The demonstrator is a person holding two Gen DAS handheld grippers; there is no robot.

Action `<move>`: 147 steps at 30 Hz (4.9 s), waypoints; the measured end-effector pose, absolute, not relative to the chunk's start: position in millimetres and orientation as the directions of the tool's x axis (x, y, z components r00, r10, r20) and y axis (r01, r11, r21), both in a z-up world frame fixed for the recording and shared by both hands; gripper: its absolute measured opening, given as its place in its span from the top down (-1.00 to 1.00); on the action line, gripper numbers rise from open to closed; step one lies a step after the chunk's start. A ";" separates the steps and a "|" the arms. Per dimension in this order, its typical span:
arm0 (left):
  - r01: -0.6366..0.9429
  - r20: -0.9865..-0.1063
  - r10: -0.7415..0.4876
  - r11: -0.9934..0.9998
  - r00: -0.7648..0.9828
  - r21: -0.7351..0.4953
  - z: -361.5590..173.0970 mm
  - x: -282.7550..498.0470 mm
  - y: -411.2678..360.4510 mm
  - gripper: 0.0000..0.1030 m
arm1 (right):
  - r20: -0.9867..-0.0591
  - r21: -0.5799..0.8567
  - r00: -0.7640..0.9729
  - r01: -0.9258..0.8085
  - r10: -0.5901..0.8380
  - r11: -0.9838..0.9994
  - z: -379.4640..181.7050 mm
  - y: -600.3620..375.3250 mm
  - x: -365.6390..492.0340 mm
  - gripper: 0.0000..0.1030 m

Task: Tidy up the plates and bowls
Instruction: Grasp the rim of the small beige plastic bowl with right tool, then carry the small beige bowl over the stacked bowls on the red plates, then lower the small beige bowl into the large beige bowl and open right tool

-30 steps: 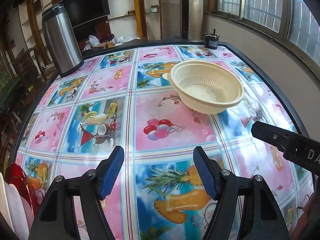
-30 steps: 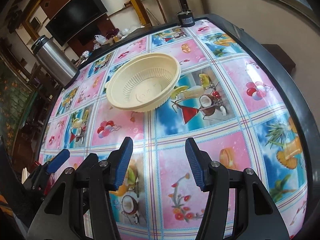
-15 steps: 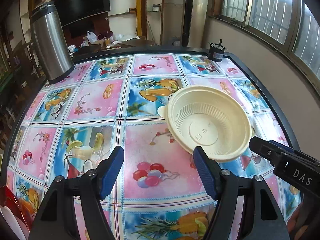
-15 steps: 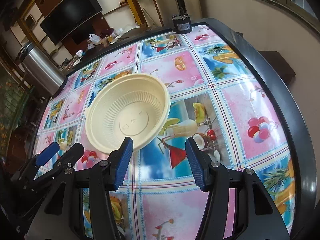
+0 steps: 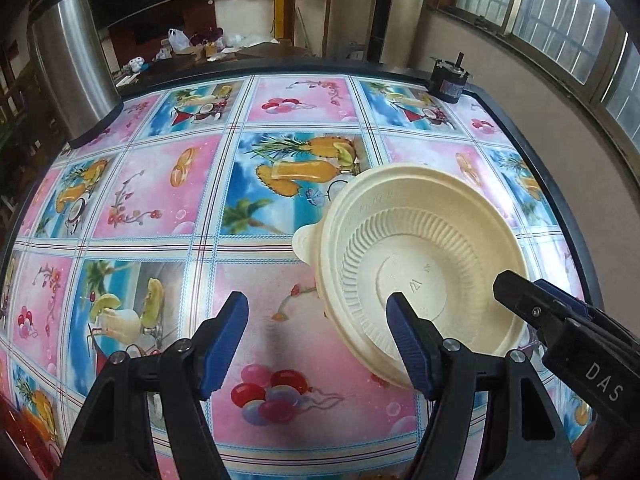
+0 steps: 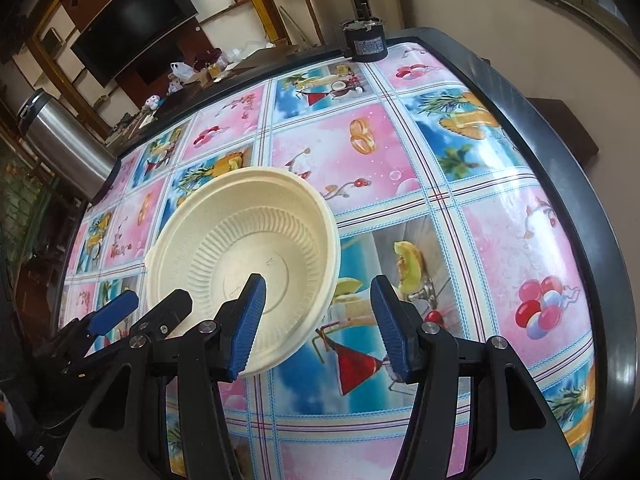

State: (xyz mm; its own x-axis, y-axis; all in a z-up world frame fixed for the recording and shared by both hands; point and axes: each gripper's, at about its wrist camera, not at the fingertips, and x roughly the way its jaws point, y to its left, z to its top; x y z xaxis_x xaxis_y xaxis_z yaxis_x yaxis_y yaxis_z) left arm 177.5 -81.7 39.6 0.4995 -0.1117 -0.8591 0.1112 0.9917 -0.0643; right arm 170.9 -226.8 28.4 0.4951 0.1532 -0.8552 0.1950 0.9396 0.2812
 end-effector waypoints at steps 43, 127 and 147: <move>0.120 -0.856 -0.067 0.993 0.513 -0.006 38.3 22.0 -17.5 0.56 | -0.832 0.291 0.499 0.023 0.242 0.956 37.7 -134.8 13.8 0.59; -0.323 -0.764 0.184 0.946 0.618 -0.033 86.5 -75.4 243.7 0.53 | -0.812 0.148 0.441 -0.478 0.382 0.866 109.6 168.2 -35.3 0.50; -0.342 -0.759 0.198 0.939 0.621 -0.035 78.4 -75.9 249.8 0.47 | -0.803 0.156 0.463 -0.445 0.376 0.882 105.8 166.2 -26.7 0.50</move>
